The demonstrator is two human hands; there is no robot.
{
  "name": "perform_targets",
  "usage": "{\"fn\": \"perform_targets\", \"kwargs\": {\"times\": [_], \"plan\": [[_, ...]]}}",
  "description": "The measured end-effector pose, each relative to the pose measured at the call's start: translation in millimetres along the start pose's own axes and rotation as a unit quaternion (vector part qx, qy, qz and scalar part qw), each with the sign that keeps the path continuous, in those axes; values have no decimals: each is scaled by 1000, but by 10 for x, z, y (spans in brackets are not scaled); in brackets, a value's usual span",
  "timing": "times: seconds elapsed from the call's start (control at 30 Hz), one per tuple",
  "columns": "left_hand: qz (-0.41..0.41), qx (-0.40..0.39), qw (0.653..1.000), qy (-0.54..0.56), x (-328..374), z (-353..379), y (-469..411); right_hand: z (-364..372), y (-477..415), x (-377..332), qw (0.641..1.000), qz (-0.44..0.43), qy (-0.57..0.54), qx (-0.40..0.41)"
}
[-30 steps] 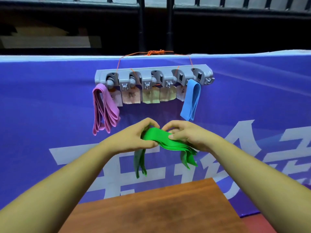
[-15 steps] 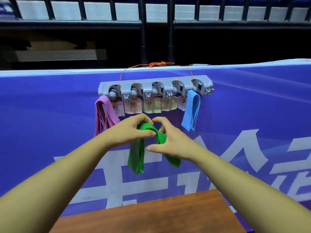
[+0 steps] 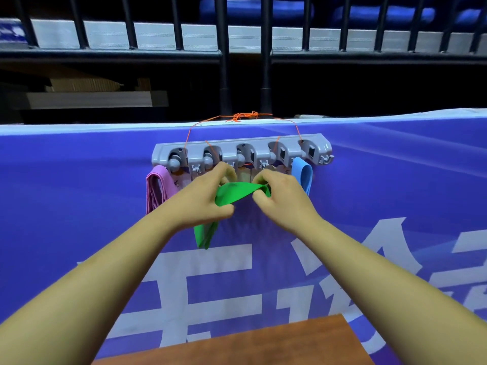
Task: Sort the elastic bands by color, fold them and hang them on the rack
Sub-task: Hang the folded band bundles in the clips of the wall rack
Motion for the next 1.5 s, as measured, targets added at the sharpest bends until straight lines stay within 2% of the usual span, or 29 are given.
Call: {"fn": "perform_targets", "kwargs": {"times": [0.2,0.3,0.5,0.63,0.73,0.83,0.97,1.13,1.37,1.5], "plan": [[-32,145,987,67,-70,-117,-165,-16,-348,35,996,38,-53,67],[-51,198,977,53,-75,-93,-255,35,-467,33,994,48,-48,91],[-102,230,968,6,-182,144,-378,272,-524,82,994,81,9,68],[-134,245,959,39,-337,221,-387,359,-502,109,996,65,48,32],[-122,280,950,62,-342,200,-399,359,-508,119,996,63,44,42],[-94,255,960,59,-369,156,-405,387,-529,158,996,63,-15,57],[-55,190,977,81,-483,183,-396,500,-462,229,997,20,-68,26],[-9,216,970,108,-485,255,-390,601,-403,260,991,1,-114,64],[-23,231,942,242,-439,324,-356,666,-382,248,985,-22,-113,125],[-29,246,944,217,-436,353,-354,660,-375,236,986,-43,-79,142]]}}
Point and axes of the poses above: each hand's wrist, its own y-axis away from the middle knuckle, its own z-axis out of the palm, x = y × z, the point moved 2 cm from there along -y, towards the middle knuckle, and after that the axes turned 8 degrees about -z, right-handed, at the moved point
